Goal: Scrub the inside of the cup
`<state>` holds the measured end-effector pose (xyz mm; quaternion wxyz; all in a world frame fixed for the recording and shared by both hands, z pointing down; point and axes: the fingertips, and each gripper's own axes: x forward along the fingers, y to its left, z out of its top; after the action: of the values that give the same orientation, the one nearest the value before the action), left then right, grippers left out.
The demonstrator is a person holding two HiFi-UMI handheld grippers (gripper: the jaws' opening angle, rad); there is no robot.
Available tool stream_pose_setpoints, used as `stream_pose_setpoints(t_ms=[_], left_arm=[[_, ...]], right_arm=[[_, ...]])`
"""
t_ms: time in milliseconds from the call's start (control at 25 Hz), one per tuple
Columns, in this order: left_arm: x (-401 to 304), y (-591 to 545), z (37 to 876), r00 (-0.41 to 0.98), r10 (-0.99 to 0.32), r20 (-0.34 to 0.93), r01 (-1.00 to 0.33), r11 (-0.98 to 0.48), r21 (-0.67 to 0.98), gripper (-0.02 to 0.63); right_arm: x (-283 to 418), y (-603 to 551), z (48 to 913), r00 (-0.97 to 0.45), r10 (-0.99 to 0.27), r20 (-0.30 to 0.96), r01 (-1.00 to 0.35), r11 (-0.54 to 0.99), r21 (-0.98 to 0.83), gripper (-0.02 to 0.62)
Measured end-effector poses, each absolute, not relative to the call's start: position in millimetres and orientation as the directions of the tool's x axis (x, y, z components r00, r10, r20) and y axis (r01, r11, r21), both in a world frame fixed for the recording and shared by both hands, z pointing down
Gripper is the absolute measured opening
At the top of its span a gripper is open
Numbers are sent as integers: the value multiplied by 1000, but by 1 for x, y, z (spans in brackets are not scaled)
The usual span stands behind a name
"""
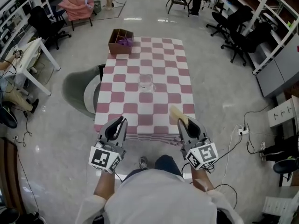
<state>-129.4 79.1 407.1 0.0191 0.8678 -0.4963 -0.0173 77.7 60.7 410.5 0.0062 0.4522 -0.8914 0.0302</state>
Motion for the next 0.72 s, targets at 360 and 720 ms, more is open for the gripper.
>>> stream_pose_setpoints(t_ms=[360,720], left_arm=[[-125,44,420,468,-884,16,-883,-467,51,34],[-98,5,417,423,-905,39,-906,-422,18,34]], right_arm=[[84,23,418,-596,-800,66,-803,593,-61,87],[104,-28,413,-653,-757,37,-757,650,-69,87]])
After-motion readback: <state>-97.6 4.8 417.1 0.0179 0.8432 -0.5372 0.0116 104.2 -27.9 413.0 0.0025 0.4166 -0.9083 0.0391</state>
